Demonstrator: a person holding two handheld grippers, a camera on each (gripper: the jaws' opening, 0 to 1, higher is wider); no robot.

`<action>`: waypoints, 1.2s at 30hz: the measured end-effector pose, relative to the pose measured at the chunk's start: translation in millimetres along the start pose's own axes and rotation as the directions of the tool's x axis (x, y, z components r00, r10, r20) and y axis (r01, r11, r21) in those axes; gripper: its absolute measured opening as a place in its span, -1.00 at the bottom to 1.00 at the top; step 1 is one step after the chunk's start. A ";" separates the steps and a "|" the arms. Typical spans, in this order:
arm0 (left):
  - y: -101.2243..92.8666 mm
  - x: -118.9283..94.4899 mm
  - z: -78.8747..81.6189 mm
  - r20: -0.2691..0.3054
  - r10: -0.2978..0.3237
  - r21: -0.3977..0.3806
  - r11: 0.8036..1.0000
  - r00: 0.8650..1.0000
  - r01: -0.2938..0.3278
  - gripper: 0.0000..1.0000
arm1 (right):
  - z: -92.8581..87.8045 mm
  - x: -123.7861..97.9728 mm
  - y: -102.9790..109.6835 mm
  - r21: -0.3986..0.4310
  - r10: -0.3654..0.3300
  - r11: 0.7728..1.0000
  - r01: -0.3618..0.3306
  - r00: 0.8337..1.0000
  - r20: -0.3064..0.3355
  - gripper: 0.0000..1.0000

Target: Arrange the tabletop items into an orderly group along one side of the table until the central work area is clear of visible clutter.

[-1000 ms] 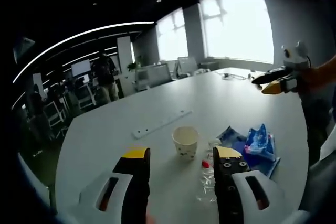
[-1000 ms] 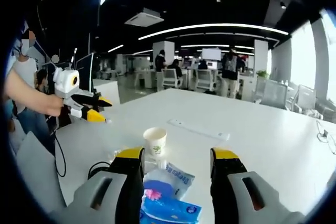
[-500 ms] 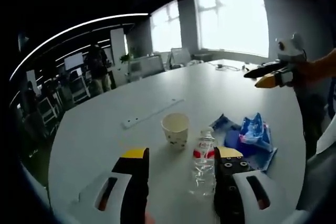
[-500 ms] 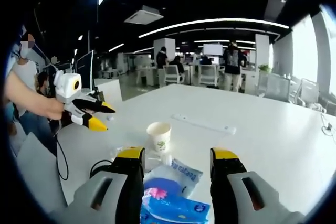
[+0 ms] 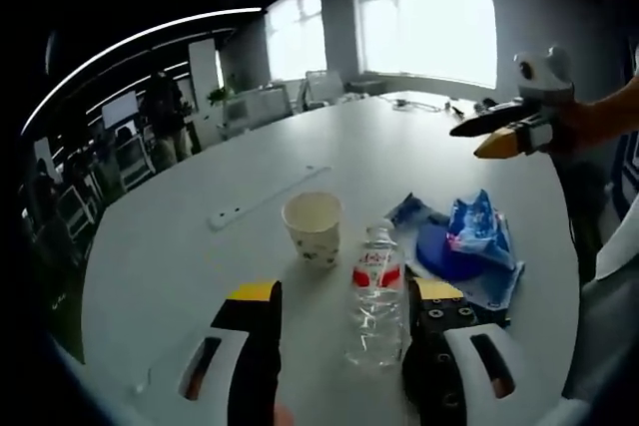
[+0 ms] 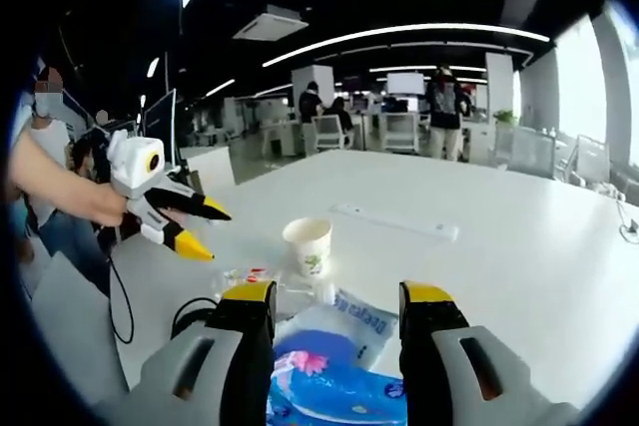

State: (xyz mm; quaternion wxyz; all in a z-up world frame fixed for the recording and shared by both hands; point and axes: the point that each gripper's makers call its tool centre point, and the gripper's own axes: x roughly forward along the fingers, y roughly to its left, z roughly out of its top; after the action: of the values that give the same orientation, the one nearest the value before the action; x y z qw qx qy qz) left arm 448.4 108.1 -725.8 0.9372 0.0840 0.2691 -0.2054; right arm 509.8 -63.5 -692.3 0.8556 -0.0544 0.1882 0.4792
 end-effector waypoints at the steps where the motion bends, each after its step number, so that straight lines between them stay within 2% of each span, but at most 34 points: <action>1: -0.1 1.3 -1.6 -0.008 -0.003 0.005 1.000 1.000 0.003 -0.03 | -1.2 0.7 0.1 0.002 0.000 1.000 0.000 1.000 -0.003 -0.07; 6: -2.4 11.5 -11.4 -0.052 -0.040 0.006 0.999 0.998 0.041 -0.02 | -8.1 4.2 0.1 0.015 0.001 1.000 -0.001 1.000 -0.015 -0.08; 14: -11.1 25.6 -25.4 -0.138 -0.090 0.014 0.996 0.986 0.093 -0.02 | -18.1 8.7 3.7 0.030 0.010 1.000 -0.009 0.999 -0.034 -0.08; 20: -15.2 32.8 -29.1 -0.167 -0.111 0.014 0.993 0.980 0.114 -0.02 | -24.1 10.9 4.2 0.039 0.015 0.999 -0.013 0.999 -0.047 -0.08; 25: -17.5 40.3 -37.0 -0.212 -0.126 0.020 0.991 0.969 0.133 -0.04 | -29.1 12.6 4.3 0.049 0.015 0.999 -0.012 0.998 -0.057 -0.09; 36: -22.3 49.7 -46.8 -0.262 -0.151 0.017 0.987 0.953 0.161 -0.05 | -39.4 15.0 6.3 0.066 0.016 0.998 -0.011 0.997 -0.074 -0.10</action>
State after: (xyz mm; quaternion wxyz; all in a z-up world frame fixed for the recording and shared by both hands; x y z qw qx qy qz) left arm 455.1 83.6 -793.0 0.8728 0.1065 0.3915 -0.2712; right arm 501.0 -59.0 -733.7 0.8460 -0.0432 0.2360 0.4762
